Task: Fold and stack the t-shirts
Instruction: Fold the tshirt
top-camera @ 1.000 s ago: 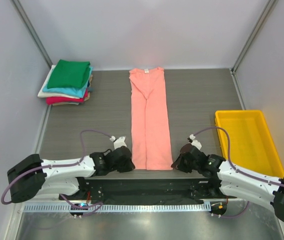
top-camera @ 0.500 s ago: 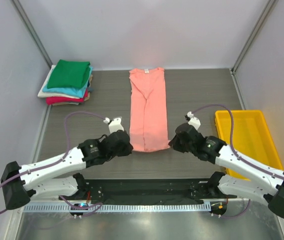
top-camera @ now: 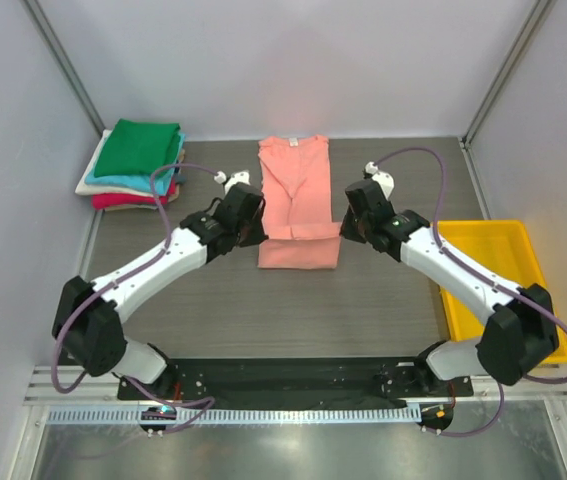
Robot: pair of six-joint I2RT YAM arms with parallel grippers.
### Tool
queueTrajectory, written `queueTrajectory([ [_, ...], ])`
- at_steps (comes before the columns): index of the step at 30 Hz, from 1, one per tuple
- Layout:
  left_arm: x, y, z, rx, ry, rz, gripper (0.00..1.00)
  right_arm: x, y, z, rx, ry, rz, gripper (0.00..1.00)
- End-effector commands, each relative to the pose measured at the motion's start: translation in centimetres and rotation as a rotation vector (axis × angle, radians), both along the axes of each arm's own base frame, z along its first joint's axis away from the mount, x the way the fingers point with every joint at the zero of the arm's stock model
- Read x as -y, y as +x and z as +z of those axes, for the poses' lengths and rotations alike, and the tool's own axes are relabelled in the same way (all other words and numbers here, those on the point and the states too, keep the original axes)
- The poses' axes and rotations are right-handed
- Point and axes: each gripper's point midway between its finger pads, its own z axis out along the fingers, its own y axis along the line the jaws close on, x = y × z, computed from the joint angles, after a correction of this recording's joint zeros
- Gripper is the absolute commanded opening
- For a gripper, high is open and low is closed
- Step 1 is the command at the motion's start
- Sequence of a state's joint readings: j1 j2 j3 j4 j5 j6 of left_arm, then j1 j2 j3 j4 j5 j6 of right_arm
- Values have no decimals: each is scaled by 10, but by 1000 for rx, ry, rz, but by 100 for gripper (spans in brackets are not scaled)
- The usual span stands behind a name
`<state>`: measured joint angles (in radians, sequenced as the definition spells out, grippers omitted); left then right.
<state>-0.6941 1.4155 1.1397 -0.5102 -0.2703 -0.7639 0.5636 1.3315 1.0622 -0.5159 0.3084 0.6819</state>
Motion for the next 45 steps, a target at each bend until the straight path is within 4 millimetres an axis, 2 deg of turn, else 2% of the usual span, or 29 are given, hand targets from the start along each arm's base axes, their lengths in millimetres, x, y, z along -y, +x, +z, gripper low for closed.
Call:
queueTrajectory([
  [1, -1, 30, 4, 8, 25, -37, 0, 3, 34, 12, 59, -39, 18, 1],
  [5, 0, 52, 1, -11, 43, -25, 0, 0, 59, 12, 62, -28, 28, 1],
  [6, 1, 56, -7, -33, 52, -28, 0, 0, 63, 7, 49, -35, 30, 1],
  [7, 1, 63, -2, -26, 43, -22, 0, -2, 67, 4, 43, -34, 36, 1],
  [8, 0, 65, -6, -40, 52, -24, 0, -3, 73, 6, 47, -27, 42, 1],
  [10, 1, 73, -11, -56, 63, -20, 0, -5, 79, -4, 23, -29, 55, 1],
  [11, 0, 72, -15, -73, 76, -21, 0, -6, 84, -2, 28, -20, 58, 1],
  [16, -5, 78, -33, -130, 109, 1, 0, -12, 98, -19, -3, -27, 97, 1],
  [19, -7, 82, -38, -140, 116, 10, 0, -11, 105, -22, -3, -25, 104, 1],
  [20, -10, 88, -44, -153, 125, 20, 0, -12, 113, -30, -16, -26, 112, 1],
  [29, -16, 107, -63, -198, 138, 33, 0, -15, 128, -50, -58, -14, 122, 1],
  [30, -17, 110, -69, -209, 141, 34, 0, -15, 129, -58, -75, -20, 121, 1],
  [34, -14, 120, -78, -224, 136, 23, 0, -17, 134, -70, -96, -20, 117, 1],
  [37, -13, 125, -88, -239, 143, 17, 0, -16, 138, -76, -105, -26, 109, 1],
  [43, -9, 139, -95, -247, 136, 5, 2, -16, 148, -80, -105, -29, 97, 1],
  [44, -9, 140, -101, -260, 139, 2, 3, -15, 150, -84, -111, -30, 93, 1],
  [45, -9, 144, -99, -256, 134, 5, 3, -15, 150, -84, -114, -26, 93, 1],
])
